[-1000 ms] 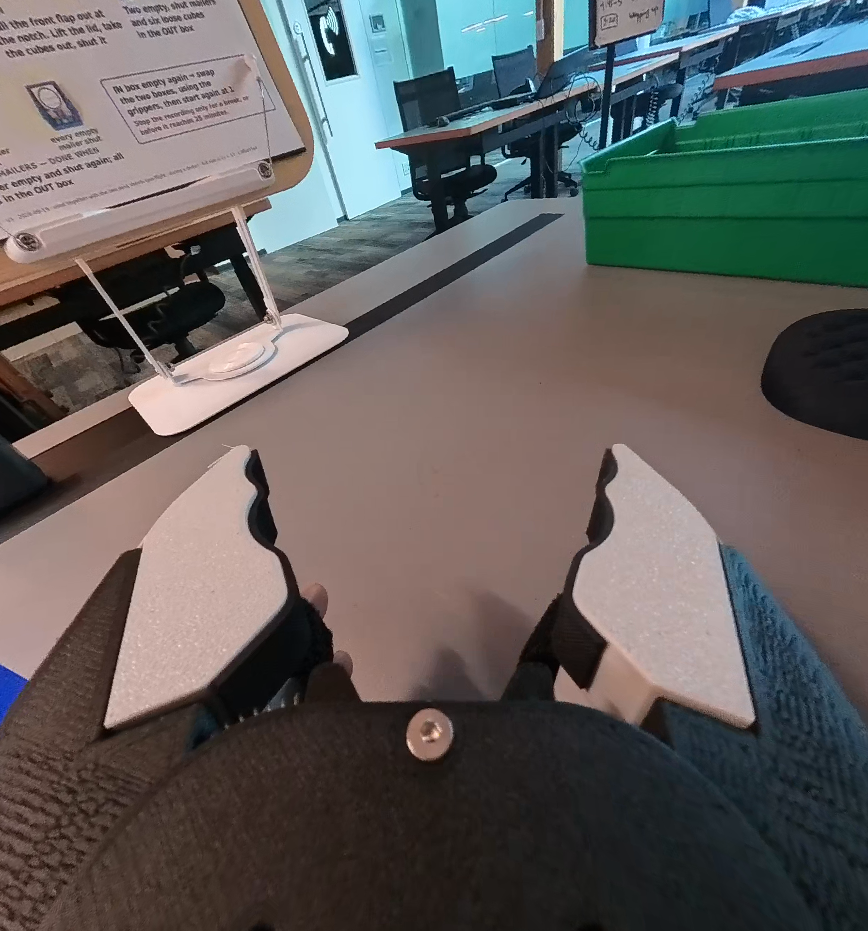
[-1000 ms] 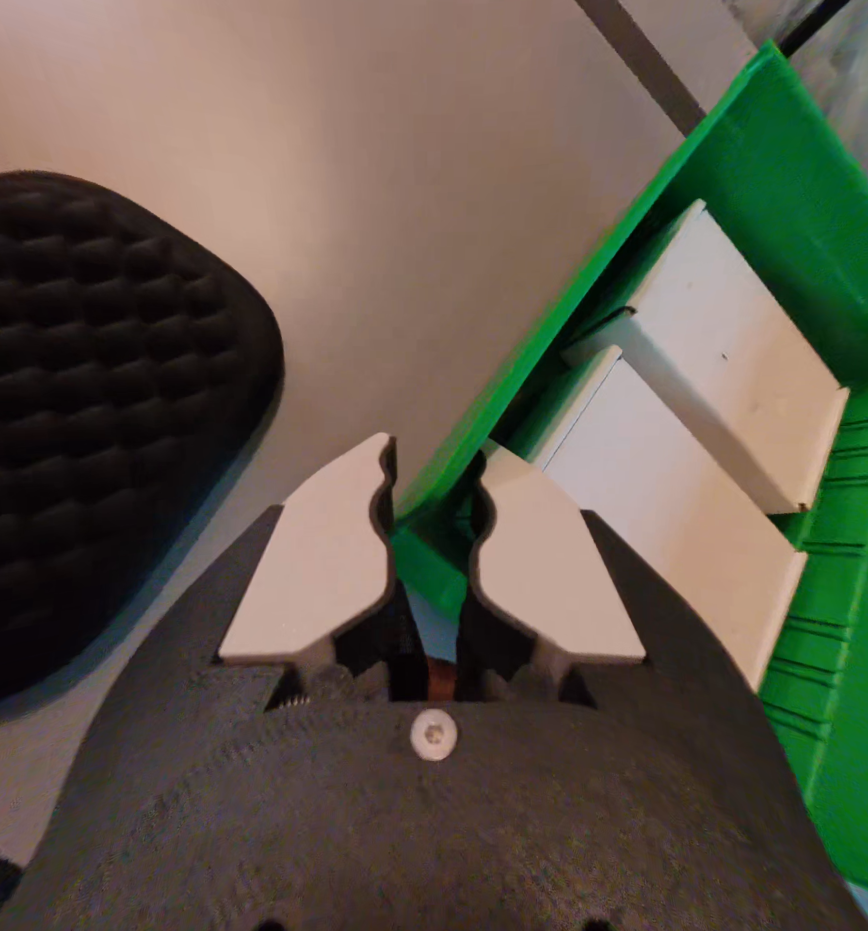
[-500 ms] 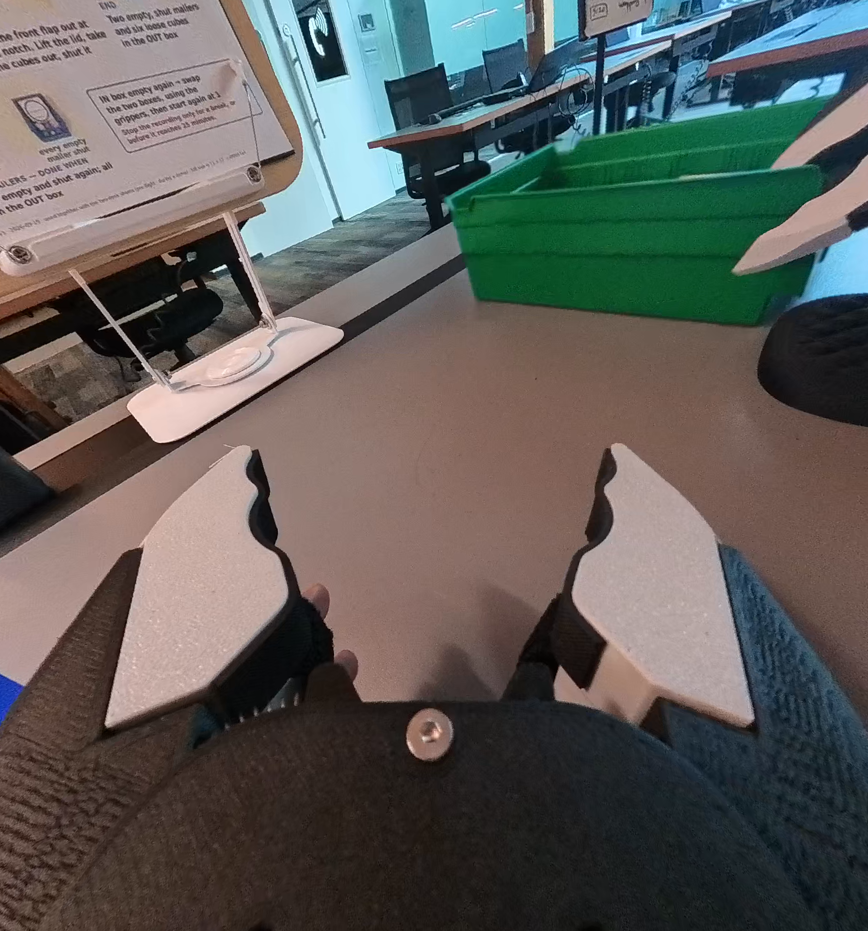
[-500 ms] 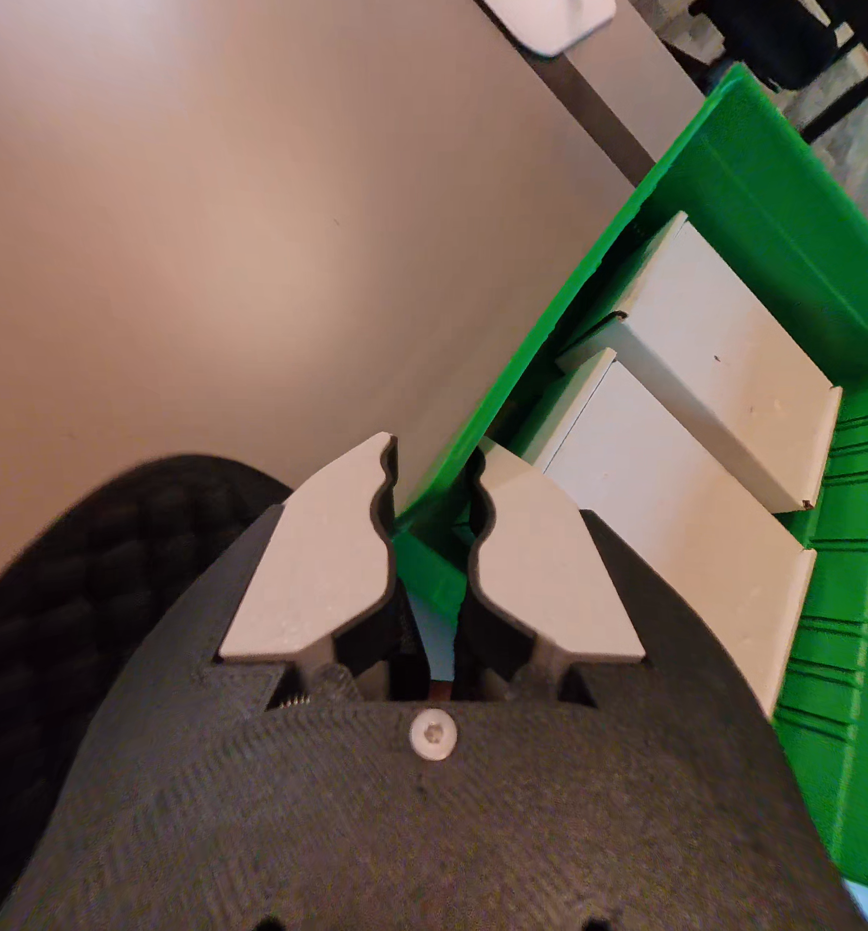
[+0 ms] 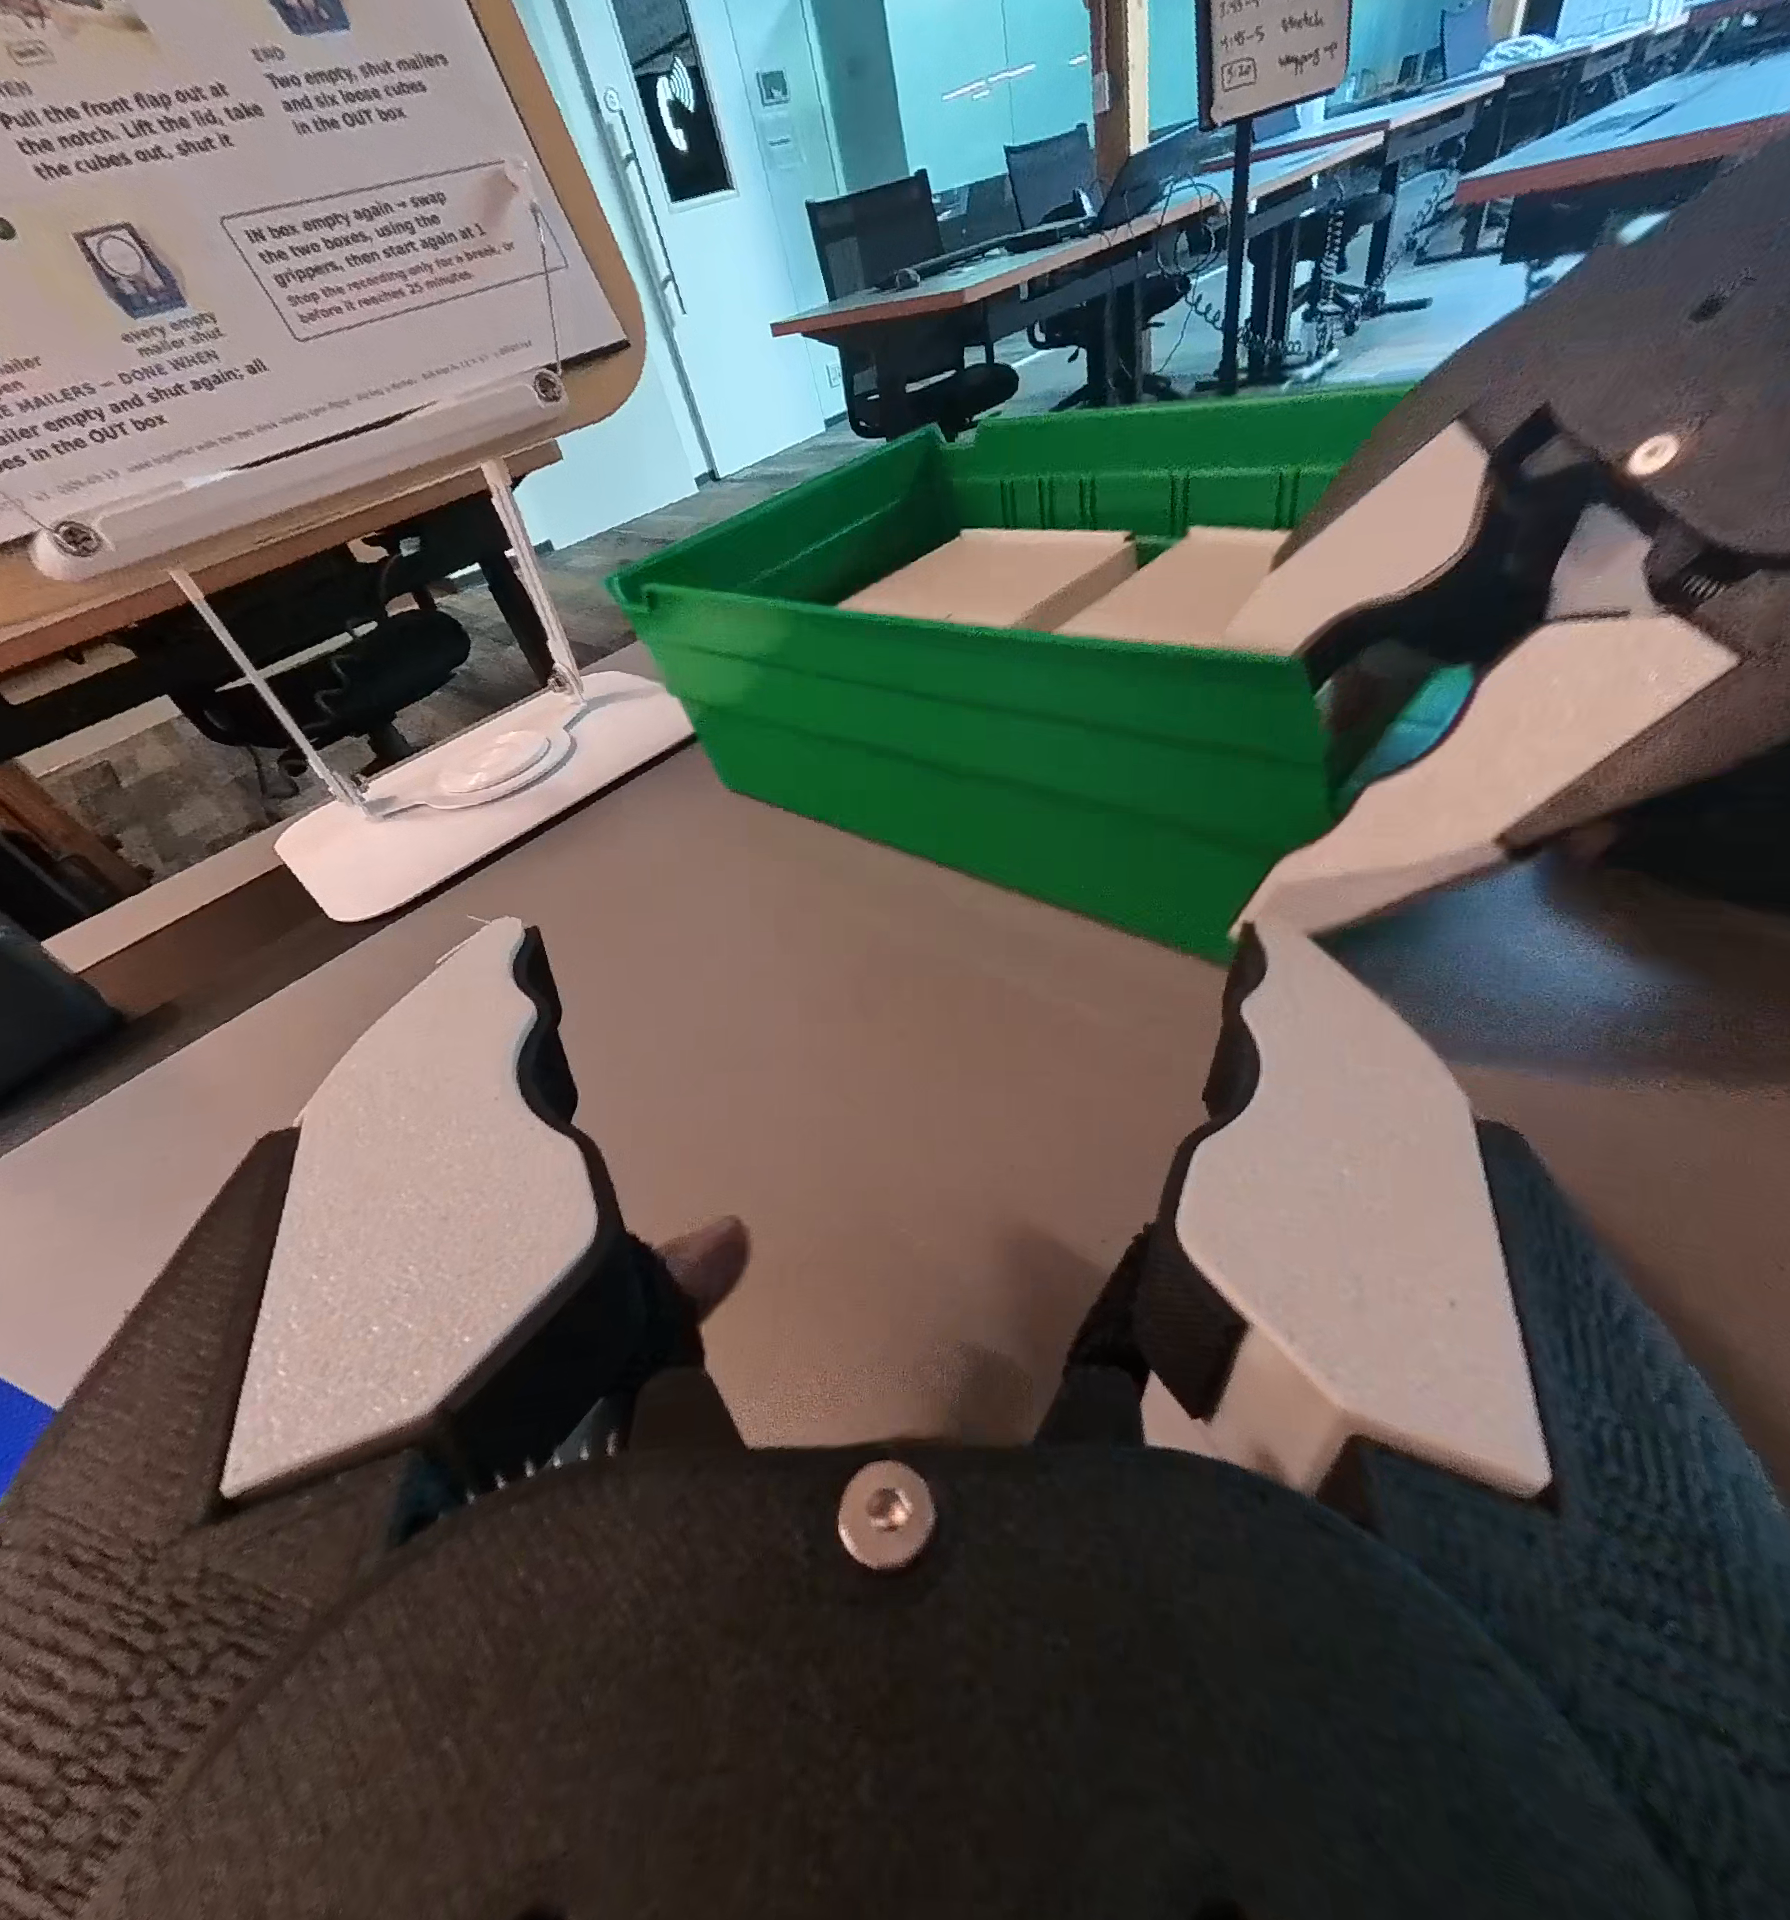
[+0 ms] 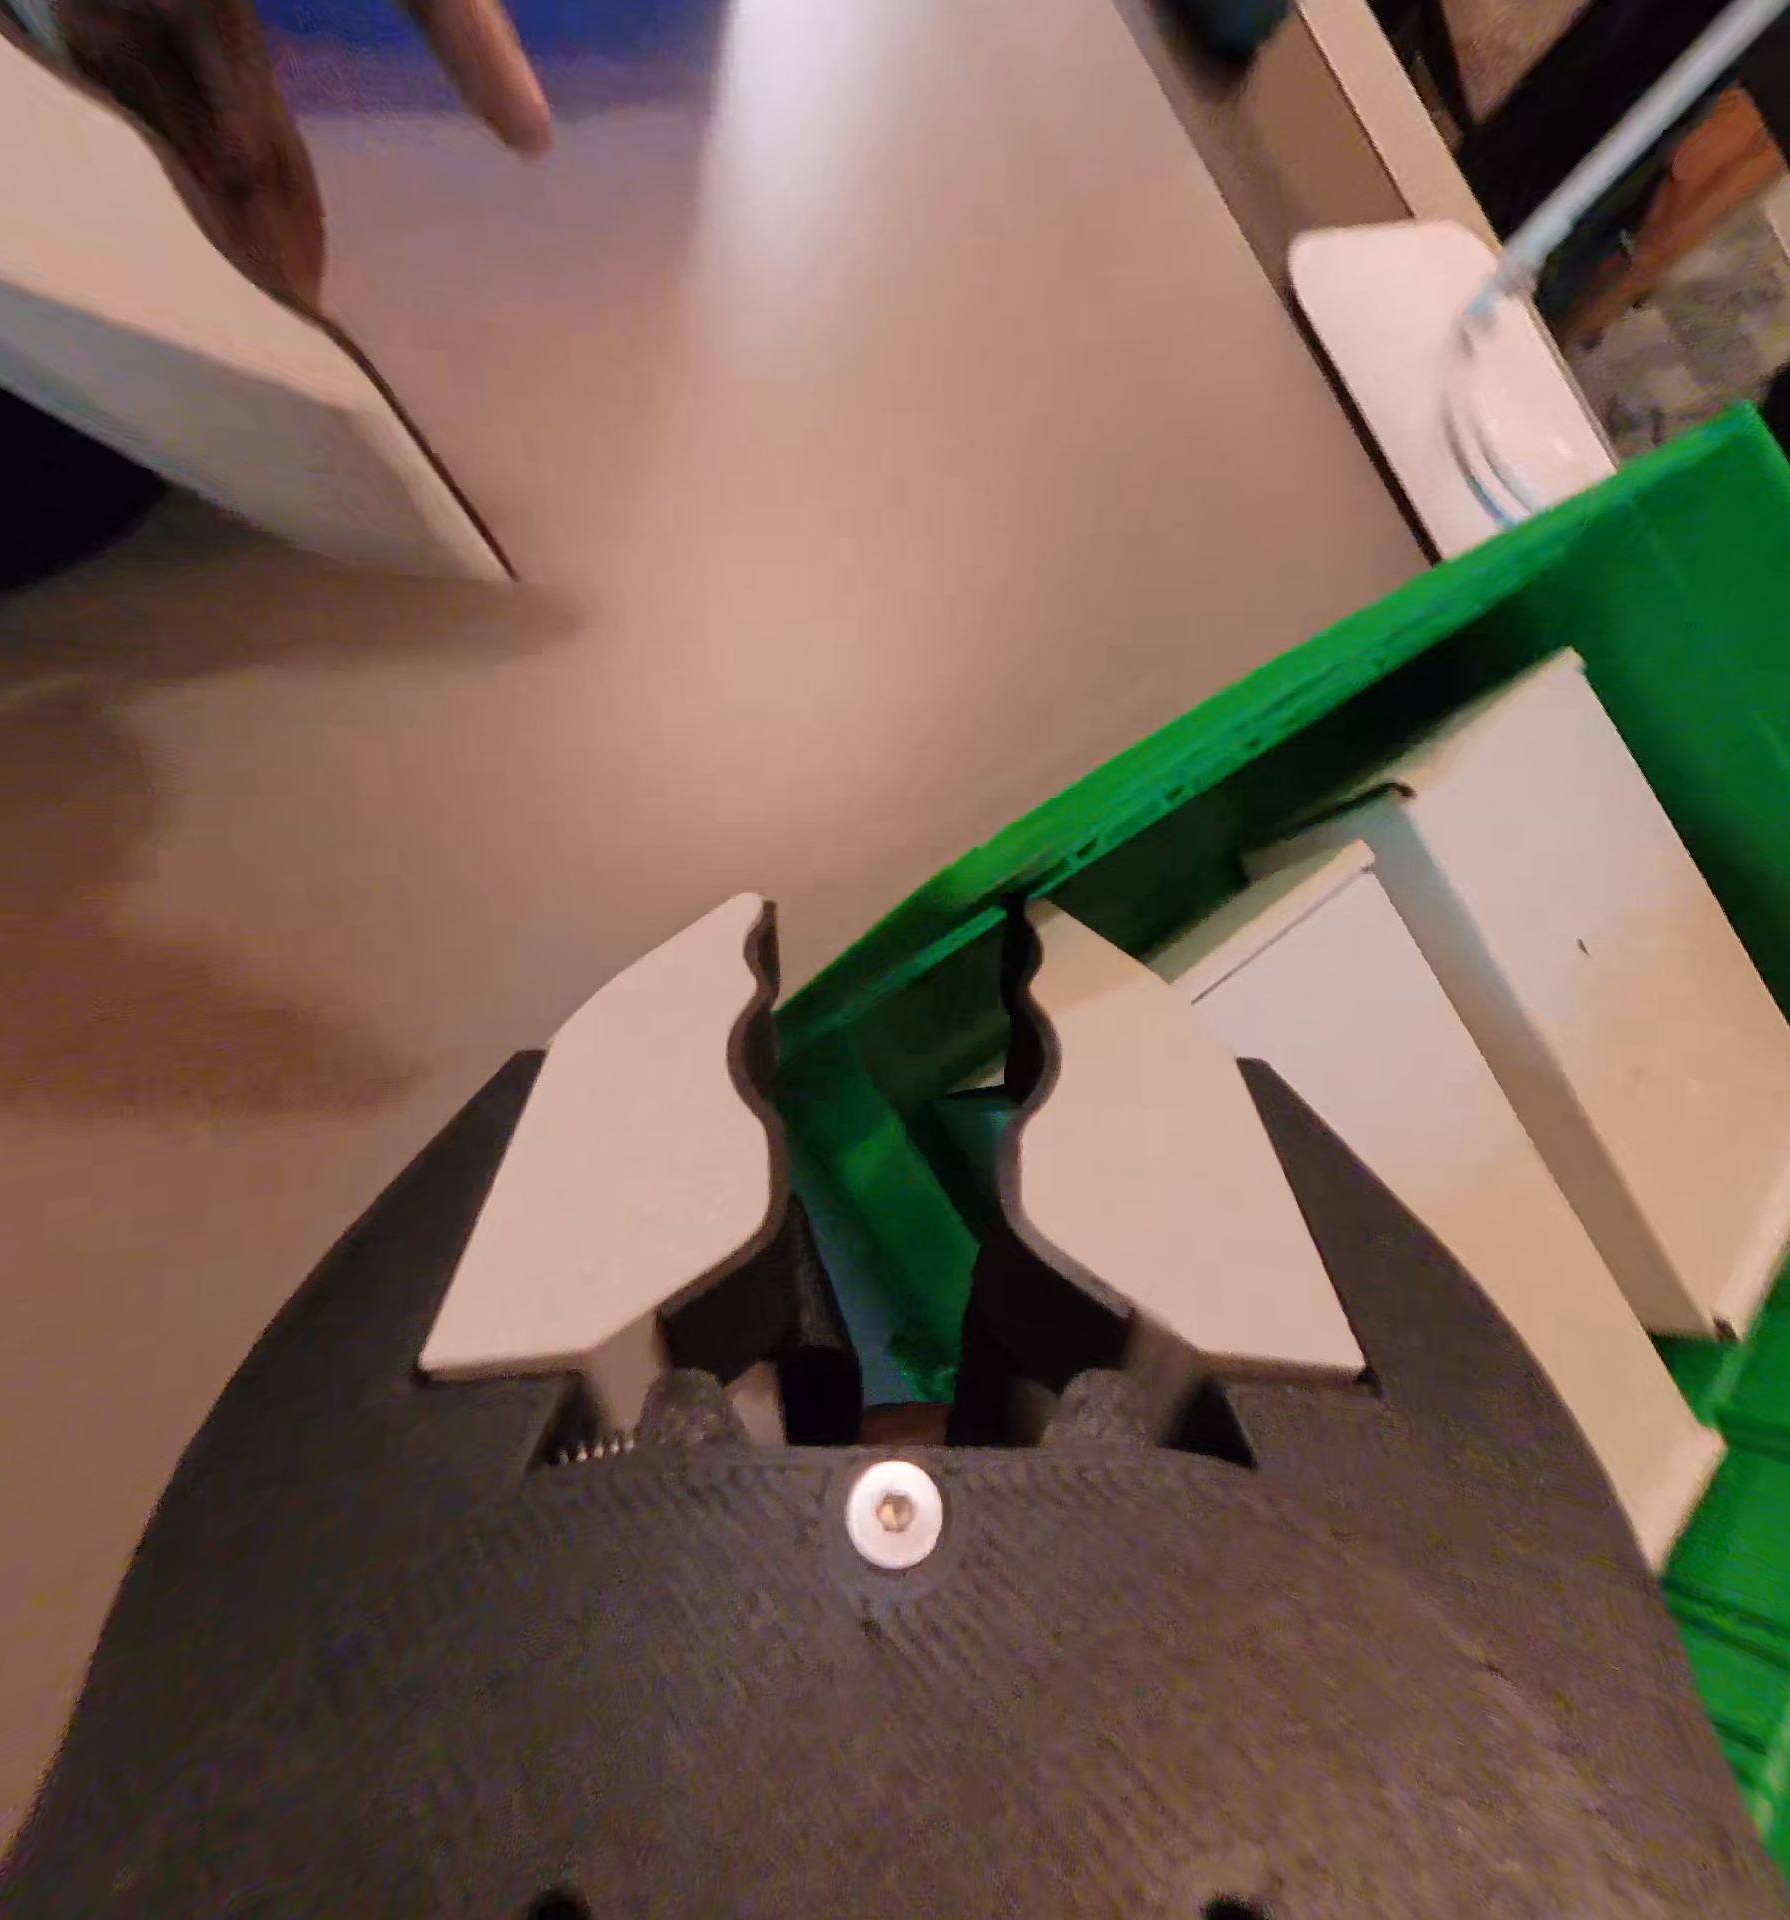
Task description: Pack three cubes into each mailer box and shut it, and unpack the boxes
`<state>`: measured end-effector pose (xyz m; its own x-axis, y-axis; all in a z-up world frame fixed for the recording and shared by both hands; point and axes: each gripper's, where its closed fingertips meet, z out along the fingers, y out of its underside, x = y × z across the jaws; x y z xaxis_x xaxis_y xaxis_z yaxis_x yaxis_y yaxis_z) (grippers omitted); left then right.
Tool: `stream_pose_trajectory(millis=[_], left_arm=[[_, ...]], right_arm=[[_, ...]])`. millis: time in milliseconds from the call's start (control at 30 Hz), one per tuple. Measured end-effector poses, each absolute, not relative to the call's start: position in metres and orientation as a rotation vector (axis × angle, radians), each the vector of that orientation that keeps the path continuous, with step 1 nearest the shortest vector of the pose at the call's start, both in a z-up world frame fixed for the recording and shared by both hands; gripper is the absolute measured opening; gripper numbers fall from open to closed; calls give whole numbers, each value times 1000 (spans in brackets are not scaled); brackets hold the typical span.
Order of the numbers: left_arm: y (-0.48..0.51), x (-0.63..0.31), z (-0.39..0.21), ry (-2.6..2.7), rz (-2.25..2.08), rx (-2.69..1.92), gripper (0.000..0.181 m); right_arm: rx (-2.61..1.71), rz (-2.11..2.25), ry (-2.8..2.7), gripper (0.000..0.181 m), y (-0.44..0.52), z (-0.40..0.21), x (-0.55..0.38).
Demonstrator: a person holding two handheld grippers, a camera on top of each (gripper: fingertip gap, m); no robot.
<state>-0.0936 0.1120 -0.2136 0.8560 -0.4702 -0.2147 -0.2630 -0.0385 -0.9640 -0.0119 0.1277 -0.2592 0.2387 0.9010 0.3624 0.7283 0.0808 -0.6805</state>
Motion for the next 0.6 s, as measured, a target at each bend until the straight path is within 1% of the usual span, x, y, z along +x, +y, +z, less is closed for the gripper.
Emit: stream_pose_trajectory(millis=[33,133,167,233,267,333,433,533,600], left_arm=[[112,-93,-213,583,-188,-1628,120],[110,-90,-212,599,-194,-1617,118],[109,-88,-211,603,-197,-1609,117],[106,-83,-208,615,-208,-1586,114],[105,-80,-206,618,-217,-1572,113],[102,-73,-200,593,-242,-1555,113],[103,-53,-194,488,-338,-1588,116],[116,-35,-213,516,-235,-1694,108],[122,-23,-227,541,-211,-1749,90]], right_arm=[[-1673,301,-1535,44,124,-259,-23],[-1637,452,-1553,50,113,-258,-43],[-1630,515,-1559,47,108,-257,-44],[-1573,655,-1525,48,101,-241,-41],[-1517,744,-1463,49,99,-223,-38],[-1386,884,-1243,58,107,-176,-23],[-1254,881,-795,70,148,-118,30],[-1174,767,-469,74,184,-101,89],[-1171,856,-385,82,185,-100,99]])
